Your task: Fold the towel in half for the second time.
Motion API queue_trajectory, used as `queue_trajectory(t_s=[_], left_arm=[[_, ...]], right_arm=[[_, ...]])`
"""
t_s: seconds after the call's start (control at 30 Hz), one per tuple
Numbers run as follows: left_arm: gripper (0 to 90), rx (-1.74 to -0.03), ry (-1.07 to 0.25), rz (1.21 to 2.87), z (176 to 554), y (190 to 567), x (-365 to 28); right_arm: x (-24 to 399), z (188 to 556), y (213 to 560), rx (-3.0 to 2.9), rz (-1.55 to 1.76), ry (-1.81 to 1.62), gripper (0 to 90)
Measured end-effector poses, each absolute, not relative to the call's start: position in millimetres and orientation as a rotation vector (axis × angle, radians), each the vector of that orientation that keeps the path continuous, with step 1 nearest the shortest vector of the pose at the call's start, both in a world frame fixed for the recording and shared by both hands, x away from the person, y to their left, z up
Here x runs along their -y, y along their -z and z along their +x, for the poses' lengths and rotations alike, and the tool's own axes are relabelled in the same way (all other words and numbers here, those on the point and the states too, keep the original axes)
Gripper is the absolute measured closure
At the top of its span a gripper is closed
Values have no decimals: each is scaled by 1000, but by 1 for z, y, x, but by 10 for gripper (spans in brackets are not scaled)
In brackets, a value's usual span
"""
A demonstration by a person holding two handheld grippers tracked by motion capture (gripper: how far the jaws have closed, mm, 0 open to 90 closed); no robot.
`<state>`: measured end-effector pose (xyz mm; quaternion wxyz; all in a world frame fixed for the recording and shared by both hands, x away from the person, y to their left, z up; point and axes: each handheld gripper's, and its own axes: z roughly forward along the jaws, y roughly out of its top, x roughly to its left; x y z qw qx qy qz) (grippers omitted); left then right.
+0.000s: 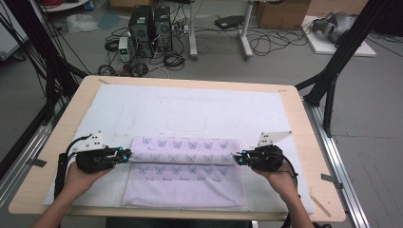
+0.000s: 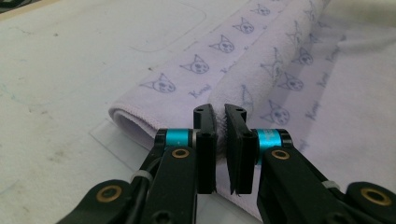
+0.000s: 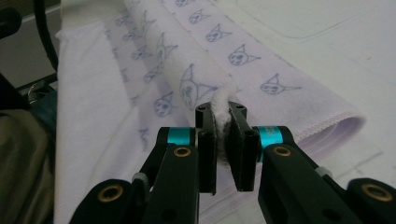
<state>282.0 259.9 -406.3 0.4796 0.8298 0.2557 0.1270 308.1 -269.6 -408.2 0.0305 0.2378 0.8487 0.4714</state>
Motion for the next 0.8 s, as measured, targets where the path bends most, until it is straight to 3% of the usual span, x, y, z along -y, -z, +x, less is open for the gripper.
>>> queue_trajectory(t_s=[0.13,0.27,0.33,0.47,0.8], left_arm=[[802,-620,-282,2036,270,411,-261],[630,-637,-261,2036,265,412,-264],[599,-635,-260,2034,265,410,-264],[590,-623,-259,2039,269,408,-258],[590,-584,-178,2168,268,435,-240]], right_arm=[[271,292,416,-2644,727,-1447,790],[274,281,423,-2682,713,-1429,702],[274,280,421,-2672,701,-1429,668],[274,285,412,-2624,700,-1466,602],[254,288,427,-2732,601,-1374,565]])
